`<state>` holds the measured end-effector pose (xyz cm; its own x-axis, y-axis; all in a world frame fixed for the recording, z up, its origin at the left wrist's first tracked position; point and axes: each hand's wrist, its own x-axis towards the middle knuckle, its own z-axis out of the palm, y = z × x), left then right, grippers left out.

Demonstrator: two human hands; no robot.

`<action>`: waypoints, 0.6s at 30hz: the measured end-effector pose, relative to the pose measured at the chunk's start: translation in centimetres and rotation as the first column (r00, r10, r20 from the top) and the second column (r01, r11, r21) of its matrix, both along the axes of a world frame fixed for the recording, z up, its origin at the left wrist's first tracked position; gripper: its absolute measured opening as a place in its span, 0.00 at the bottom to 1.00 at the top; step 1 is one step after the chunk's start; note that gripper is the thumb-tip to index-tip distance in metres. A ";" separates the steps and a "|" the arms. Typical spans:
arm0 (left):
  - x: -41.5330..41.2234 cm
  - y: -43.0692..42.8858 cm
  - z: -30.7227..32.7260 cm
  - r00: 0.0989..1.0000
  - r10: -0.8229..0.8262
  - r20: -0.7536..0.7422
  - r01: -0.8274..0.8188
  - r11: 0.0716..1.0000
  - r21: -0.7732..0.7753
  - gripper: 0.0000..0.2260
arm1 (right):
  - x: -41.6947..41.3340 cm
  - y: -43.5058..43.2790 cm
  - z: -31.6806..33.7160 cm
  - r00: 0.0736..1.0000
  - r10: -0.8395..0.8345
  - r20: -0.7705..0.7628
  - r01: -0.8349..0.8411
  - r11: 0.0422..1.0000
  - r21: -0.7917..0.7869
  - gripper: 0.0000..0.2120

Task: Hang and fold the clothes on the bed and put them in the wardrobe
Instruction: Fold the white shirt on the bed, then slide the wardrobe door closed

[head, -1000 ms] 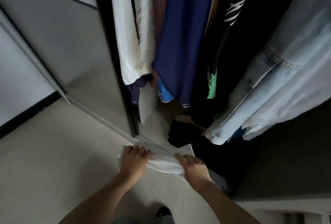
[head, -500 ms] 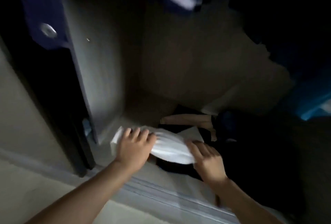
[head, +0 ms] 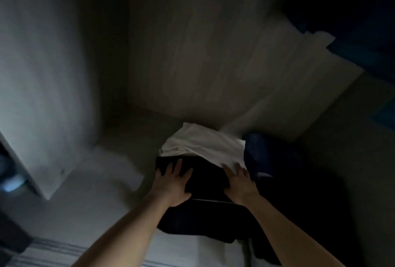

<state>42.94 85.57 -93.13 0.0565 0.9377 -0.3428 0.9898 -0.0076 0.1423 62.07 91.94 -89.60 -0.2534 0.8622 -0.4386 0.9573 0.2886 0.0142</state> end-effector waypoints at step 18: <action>-2.1 -8.3 1.7 0.999 0.009 -0.041 0.002 0.969 0.248 0.27 | -1.1 -9.4 -0.2 0.986 0.167 -0.011 -0.161 0.964 0.211 0.31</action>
